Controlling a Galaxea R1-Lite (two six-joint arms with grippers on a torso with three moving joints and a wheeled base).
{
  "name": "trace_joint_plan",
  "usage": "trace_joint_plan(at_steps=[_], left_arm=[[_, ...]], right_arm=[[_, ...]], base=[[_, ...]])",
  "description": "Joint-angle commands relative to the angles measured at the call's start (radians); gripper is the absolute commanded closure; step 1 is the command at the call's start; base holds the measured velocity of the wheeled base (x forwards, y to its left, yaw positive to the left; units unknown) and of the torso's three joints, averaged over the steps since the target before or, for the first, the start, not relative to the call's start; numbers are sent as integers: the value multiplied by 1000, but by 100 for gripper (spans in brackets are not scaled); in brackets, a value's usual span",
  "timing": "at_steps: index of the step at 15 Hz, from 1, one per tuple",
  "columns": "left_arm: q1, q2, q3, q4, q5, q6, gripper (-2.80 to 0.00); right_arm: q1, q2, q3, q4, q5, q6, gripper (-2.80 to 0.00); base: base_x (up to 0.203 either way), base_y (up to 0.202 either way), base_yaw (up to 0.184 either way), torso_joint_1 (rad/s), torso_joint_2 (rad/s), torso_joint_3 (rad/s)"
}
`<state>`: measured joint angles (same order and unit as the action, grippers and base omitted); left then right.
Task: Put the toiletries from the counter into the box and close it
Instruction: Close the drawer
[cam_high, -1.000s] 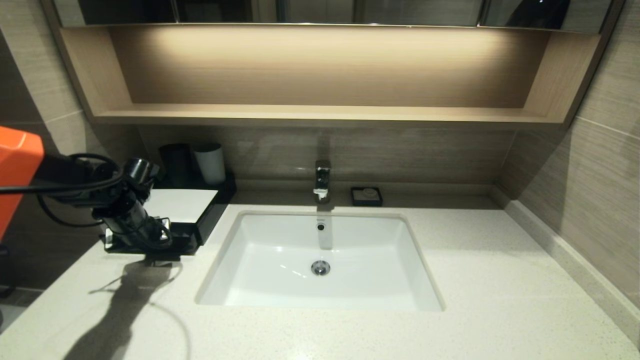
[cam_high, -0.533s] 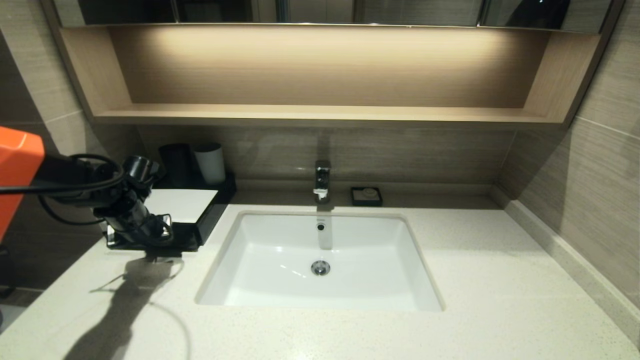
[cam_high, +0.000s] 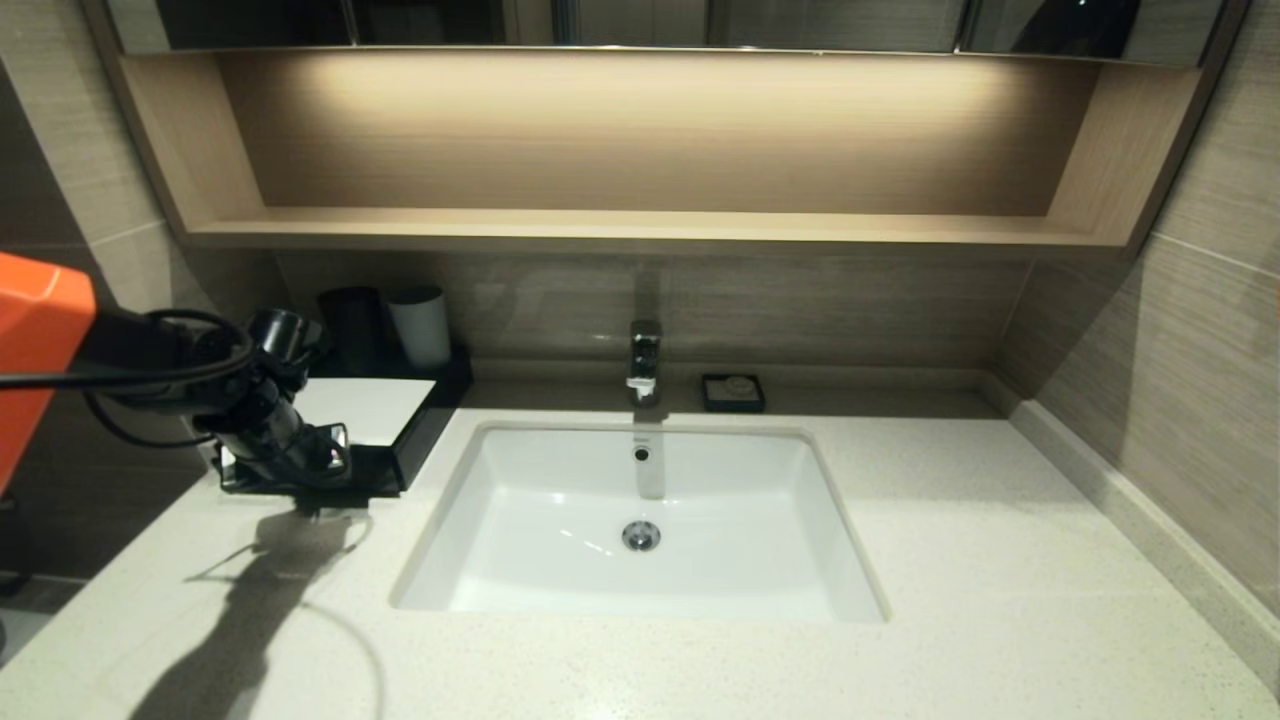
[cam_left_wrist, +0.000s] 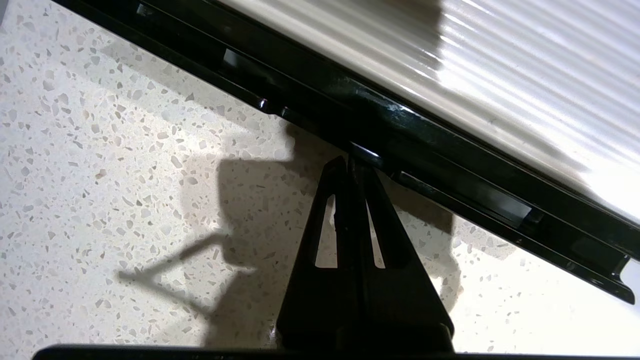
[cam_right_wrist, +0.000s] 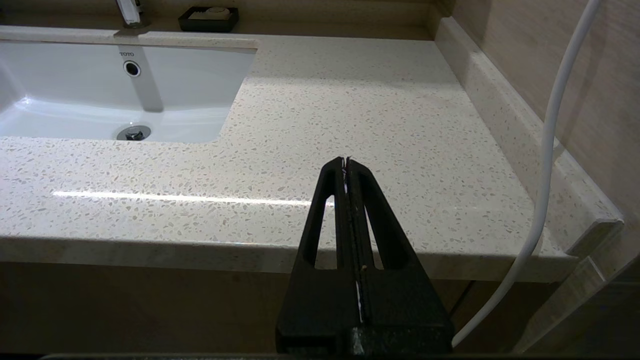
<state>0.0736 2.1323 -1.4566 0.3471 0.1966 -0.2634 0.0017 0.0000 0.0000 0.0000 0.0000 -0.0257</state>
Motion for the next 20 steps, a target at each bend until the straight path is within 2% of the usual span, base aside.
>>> trace_joint_plan(at_steps=[1,14,20], left_arm=[[0,5,1,-10,1,-2,0],[2,3,19,-92,4,-7,0],[0,-37,57,-88,10,-1,0]], right_arm=[[0,-2,2,0,0,0,0],[0,-1,2,0,0,0,0],[0,-2,2,0,0,0,0]], base=[[0,0,0,0,0,0],[0,0,0,0,0,0],[0,0,0,0,0,0]])
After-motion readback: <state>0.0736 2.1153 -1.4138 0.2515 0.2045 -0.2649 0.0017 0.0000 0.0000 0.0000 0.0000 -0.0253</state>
